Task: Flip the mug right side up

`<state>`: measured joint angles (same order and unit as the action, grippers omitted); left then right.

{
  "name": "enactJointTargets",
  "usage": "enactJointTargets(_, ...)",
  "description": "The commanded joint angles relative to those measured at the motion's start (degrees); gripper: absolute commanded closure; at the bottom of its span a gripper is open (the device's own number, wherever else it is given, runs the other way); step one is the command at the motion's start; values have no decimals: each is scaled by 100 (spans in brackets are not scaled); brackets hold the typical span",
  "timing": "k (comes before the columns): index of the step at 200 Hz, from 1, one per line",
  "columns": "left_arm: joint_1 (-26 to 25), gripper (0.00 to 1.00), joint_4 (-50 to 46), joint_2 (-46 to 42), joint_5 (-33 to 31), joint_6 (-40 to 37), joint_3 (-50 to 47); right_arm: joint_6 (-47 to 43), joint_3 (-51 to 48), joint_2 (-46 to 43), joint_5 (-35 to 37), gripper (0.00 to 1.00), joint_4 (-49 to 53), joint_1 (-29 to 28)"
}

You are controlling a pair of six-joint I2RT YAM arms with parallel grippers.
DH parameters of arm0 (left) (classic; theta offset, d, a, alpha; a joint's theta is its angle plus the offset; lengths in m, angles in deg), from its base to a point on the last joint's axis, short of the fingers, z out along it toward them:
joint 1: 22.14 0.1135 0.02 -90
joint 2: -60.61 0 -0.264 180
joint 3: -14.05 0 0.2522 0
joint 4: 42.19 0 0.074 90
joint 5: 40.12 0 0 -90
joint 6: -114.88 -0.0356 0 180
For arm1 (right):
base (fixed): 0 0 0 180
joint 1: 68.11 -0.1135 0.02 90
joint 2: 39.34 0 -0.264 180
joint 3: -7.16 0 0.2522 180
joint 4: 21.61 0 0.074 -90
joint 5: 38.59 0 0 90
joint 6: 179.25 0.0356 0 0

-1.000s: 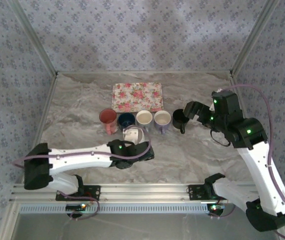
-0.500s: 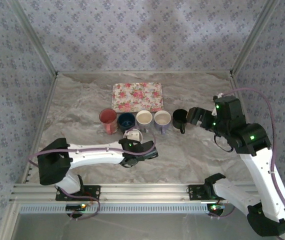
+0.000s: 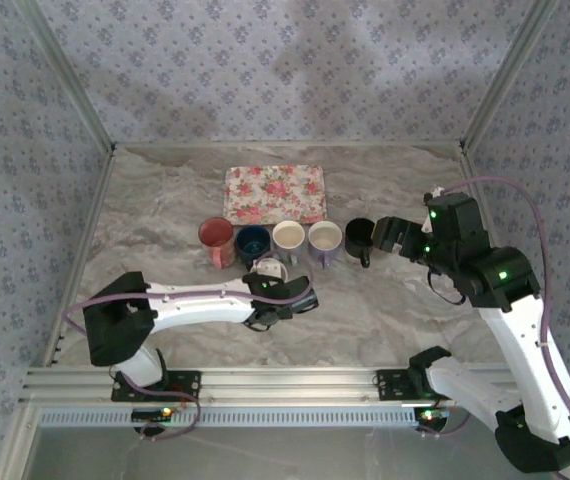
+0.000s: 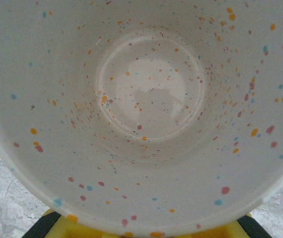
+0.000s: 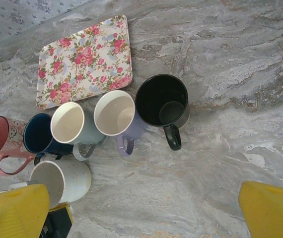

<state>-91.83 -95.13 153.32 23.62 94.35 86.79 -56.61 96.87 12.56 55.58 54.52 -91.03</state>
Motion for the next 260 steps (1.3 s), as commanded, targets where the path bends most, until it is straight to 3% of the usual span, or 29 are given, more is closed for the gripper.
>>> enactJointTargets(1,44,85,203,15,-85,-124,153,-85,-67,-12,76,0,-20,-45)
enactJointTargets(98,41,62,67,7,-20,-53,208,-119,-96,48,76,0,-165,-86)
enactJointTargets(146,-39,31,-345,-165,-219,15,276,-145,-148,32,111,0,-181,-91)
enactJointTargets(175,-67,1,-731,-532,-482,-143,394,-284,-40,62,148,0,-133,-99)
enactJointTargets(203,-79,0,-1148,-1320,-650,-661,504,-644,243,134,24,0,28,-98)
enactJointTargets(225,-22,0,-935,-2096,-503,-1482,456,-913,491,194,-92,0,89,-99)
enactJointTargets(241,249,0,-722,-2410,-62,-2164,606,-1064,864,471,126,0,306,-97)
enactJointTargets(260,966,0,-819,-2409,416,-2635,1047,-1141,1066,749,123,0,391,-93)
